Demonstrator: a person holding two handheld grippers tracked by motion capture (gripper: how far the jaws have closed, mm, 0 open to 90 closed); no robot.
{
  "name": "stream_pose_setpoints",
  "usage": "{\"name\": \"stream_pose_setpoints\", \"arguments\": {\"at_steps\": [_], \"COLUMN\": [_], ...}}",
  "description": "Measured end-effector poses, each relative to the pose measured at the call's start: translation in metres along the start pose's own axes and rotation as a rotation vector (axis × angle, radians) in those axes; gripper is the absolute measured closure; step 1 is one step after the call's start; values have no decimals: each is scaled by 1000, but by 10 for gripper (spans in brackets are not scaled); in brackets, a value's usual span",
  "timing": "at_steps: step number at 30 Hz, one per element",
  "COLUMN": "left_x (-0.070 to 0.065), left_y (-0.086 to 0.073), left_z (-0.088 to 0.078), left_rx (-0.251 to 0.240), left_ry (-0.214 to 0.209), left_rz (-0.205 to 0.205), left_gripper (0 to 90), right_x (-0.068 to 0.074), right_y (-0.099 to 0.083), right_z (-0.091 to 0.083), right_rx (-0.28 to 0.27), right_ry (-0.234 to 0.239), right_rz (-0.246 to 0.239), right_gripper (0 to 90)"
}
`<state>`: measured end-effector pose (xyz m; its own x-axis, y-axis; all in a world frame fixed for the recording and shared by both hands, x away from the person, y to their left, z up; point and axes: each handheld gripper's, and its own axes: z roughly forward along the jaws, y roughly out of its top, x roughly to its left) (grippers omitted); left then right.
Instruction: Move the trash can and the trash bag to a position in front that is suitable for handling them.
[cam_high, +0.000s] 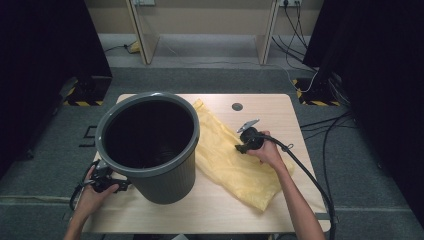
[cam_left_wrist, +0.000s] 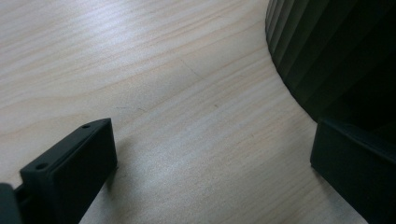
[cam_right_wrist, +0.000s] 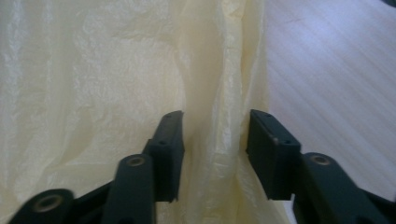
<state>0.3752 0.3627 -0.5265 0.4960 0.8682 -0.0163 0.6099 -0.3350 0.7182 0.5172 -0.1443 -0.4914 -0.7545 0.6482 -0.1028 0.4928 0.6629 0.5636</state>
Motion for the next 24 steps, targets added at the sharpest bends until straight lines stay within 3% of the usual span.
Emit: {"name": "stream_pose_setpoints", "arguments": {"at_steps": [1, 4, 7, 11, 12, 14, 17, 20, 21, 24], "left_x": [0, 0, 0, 0, 0, 0, 0, 0, 0, 0], "left_y": [0, 0, 0, 0, 0, 0, 0, 0, 0, 0], "left_z": [0, 0, 0, 0, 0, 0, 0, 0, 0, 0], "left_rx": [0, 0, 0, 0, 0, 0, 0, 0, 0, 0], "left_ry": [0, 0, 0, 0, 0, 0, 0, 0, 0, 0], "left_rz": [0, 0, 0, 0, 0, 0, 0, 0, 0, 0], "left_gripper": [0, 0, 0, 0, 0, 0, 0, 0, 0, 0], "right_x": [0, 0, -3, -14, -21, -25, -28, -32, -32, -25], "right_y": [-1, -2, -5, -22, -32, -44, -57, -84, -84, -106], "right_z": [0, -1, -4, -13, -21, -31, -41, -60, -60, -74], "right_rx": [-3, 4, 2, 7, 12, 8, 2, 5, 5, 0], "right_ry": [0, -9, -27, -58, -80, -112, -131, -179, -179, -186], "right_rz": [3, 2, 33, 104, 147, 177, 218, 288, 288, 375], "right_gripper": [691, 718, 727, 729, 730, 730, 729, 726, 726, 610]}}
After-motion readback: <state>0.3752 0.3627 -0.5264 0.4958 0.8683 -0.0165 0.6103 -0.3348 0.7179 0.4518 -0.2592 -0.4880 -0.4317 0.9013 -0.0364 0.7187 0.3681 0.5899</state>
